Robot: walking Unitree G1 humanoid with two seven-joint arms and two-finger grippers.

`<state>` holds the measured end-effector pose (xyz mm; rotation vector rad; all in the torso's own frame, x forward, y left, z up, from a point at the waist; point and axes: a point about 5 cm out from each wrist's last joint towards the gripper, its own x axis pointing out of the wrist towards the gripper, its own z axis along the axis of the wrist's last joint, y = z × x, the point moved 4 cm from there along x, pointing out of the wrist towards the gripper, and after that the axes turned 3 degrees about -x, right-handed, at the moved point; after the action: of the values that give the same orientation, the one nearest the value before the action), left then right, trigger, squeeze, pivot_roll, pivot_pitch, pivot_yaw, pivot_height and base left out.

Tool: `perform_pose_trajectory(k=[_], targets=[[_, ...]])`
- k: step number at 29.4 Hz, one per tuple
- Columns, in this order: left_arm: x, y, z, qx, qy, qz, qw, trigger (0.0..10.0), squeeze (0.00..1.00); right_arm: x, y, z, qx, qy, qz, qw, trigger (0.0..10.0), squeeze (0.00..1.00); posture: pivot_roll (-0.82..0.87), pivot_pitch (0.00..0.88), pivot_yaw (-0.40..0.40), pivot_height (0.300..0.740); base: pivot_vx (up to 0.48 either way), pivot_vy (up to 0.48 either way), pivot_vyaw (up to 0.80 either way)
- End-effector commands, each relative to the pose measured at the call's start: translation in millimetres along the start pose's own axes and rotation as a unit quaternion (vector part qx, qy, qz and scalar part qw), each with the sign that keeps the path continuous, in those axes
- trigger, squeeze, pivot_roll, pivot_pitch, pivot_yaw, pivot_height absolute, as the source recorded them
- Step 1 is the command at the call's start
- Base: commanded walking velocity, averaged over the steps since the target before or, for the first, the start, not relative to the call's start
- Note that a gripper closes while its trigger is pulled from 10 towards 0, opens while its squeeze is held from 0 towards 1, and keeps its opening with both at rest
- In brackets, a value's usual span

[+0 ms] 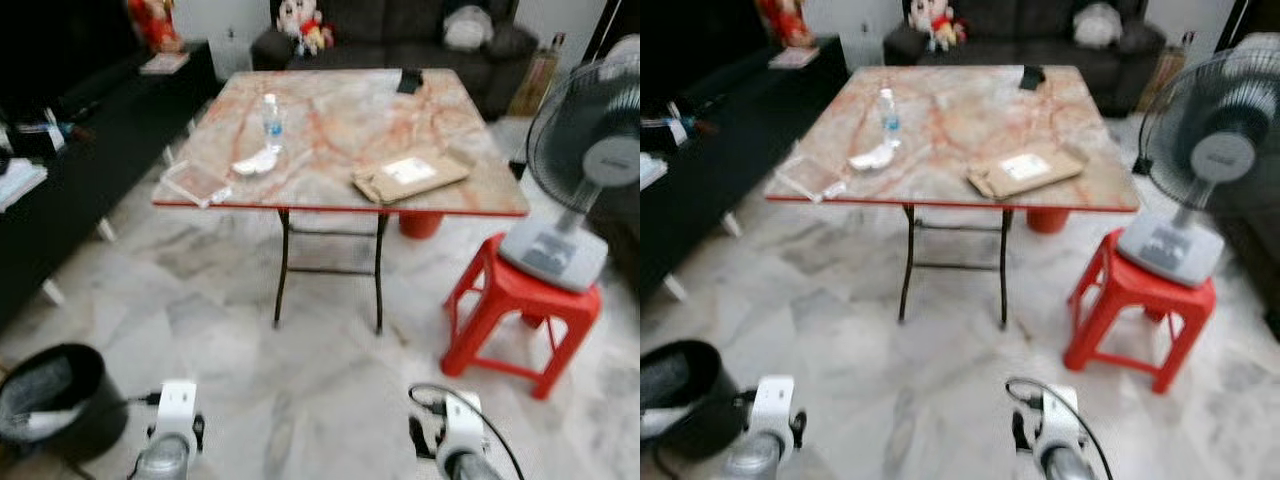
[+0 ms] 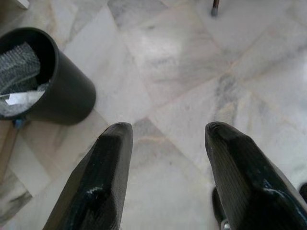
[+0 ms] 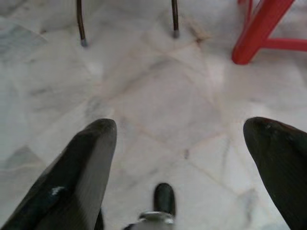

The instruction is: Picking trash to rubbish bin

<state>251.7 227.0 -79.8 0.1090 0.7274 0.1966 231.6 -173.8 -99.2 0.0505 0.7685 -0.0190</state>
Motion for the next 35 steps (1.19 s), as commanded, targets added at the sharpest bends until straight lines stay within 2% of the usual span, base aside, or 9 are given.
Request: perform_pose_trajectory(k=[1,5,9,15,16,20,25,29,35], targets=[[1.9,-5.9,11.5,0.006,-0.02,-0.015,1.0,10.0,0.0,2.6,4.2,10.1,-0.003,-0.015,0.007,1.0,10.0,0.0,-0.08,0.0,0.033,0.74,0.0,0.0,0.0],[3.3,-15.9,24.9,0.018,-0.044,-0.031,0.998,10.0,0.0,4.3,6.2,17.8,-0.006,-0.027,0.01,1.0,10.0,0.0,-0.08,0.0,0.028,0.74,0.0,0.0,0.0],[2.3,-43.5,59.9,0.086,-0.12,-0.076,0.986,10.0,0.0,8.4,15.1,52.0,-0.023,-0.09,0.024,0.995,10.0,0.0,-0.07,0.0,0.026,0.74,0.0,0.0,0.0],[0.5,-48.4,108.8,0.062,-0.202,-0.07,0.975,10.0,0.0,9.1,26.6,91.8,-0.035,-0.162,0.045,0.985,10.0,0.0,-0.06,0.0,0.016,0.74,0.0,0.0,0.0],[-2.1,-49.9,128.5,0.057,-0.237,-0.068,0.967,10.0,0.0,8.2,30.8,106.8,-0.041,-0.189,0.052,0.98,10.0,0.0,-0.07,0.0,0.02,0.74,0.0,0.0,0.0],[-5.3,-46.0,148.2,0.037,-0.272,-0.054,0.96,10.0,0.0,6.6,34.7,122.9,-0.041,-0.218,0.057,0.974,10.0,0.0,-0.07,0.0,0.02,0.74,0.0,0.0,0.0],[-16.5,-36.3,192.3,-0.015,-0.349,-0.026,0.936,10.0,0.0,-2.2,48.8,168.7,-0.043,-0.302,0.076,0.949,10.0,0.0,-0.07,0.0,0.019,0.74,0.0,0.0,0.0],[-31.3,-43.3,222.6,-0.021,-0.412,-0.023,0.911,10.0,0.0,-19.5,60.7,215.2,-0.045,-0.394,0.085,0.914,10.0,0.0,-0.06,0.0,0.023,0.74,0.0,0.0,0.0],[-40.0,-44.0,238.4,-0.024,-0.445,-0.015,0.895,10.0,0.0,-36.2,69.8,248.5,-0.044,-0.455,0.096,0.884,10.0,0.0,-0.07,0.0,0.028,0.74,0.09,0.0,0.0]])
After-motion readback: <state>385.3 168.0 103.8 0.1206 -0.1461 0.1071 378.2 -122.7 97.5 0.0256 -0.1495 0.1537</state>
